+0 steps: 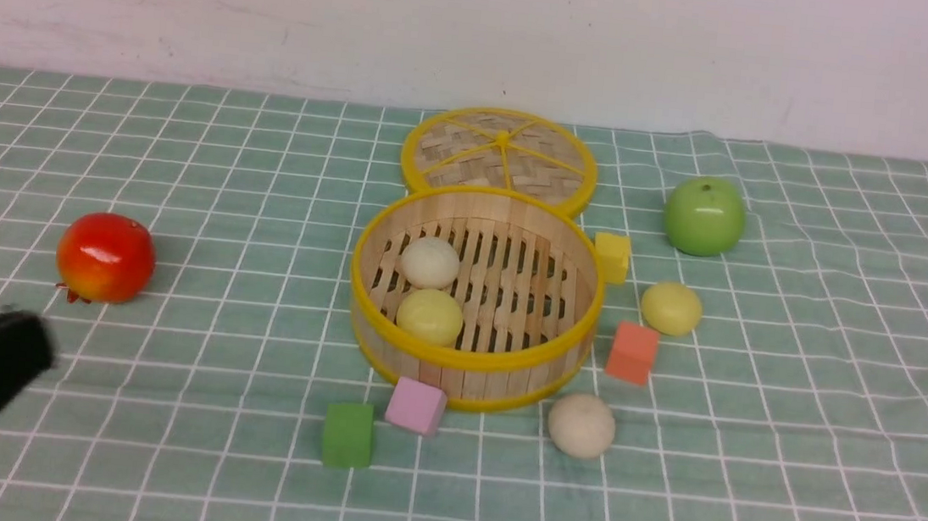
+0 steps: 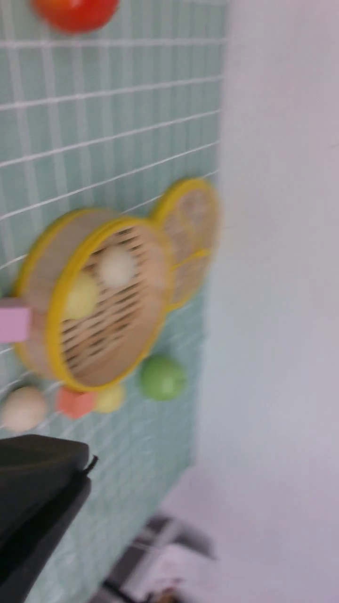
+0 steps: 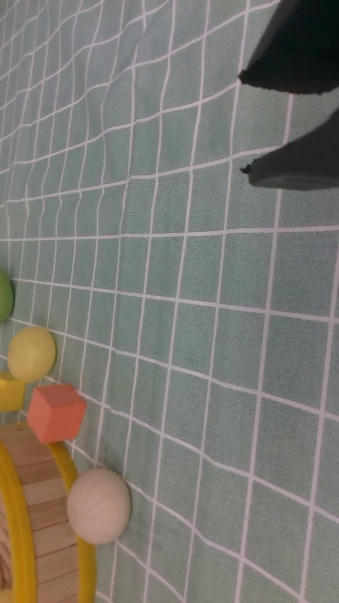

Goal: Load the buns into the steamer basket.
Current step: Use the right arm to grab a steamed stuffed bun

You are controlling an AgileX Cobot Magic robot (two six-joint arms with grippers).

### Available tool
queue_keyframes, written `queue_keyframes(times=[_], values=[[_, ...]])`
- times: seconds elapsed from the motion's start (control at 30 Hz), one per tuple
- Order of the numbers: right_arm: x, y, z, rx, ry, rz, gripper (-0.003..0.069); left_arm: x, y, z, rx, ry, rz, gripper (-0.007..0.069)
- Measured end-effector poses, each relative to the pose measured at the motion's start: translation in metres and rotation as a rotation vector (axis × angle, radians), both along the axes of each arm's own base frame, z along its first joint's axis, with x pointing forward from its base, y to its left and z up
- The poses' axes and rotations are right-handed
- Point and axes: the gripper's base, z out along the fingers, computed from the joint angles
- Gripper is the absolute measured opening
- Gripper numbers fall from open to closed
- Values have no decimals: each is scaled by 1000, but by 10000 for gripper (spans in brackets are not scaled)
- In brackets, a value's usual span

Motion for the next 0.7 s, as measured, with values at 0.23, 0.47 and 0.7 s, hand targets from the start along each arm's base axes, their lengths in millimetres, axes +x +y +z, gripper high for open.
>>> queue_keyframes(times=[0.23, 0.47, 0.7], values=[[0, 0, 1, 1, -13, -1, 240, -19, 5, -13, 15, -73, -15, -14], [4, 1, 22, 613, -232, -84, 240, -20, 2, -18, 38, -34, -53, -14], [3, -9, 39, 927, -425, -153, 240, -20, 2, -18, 38, -34, -53, -14]])
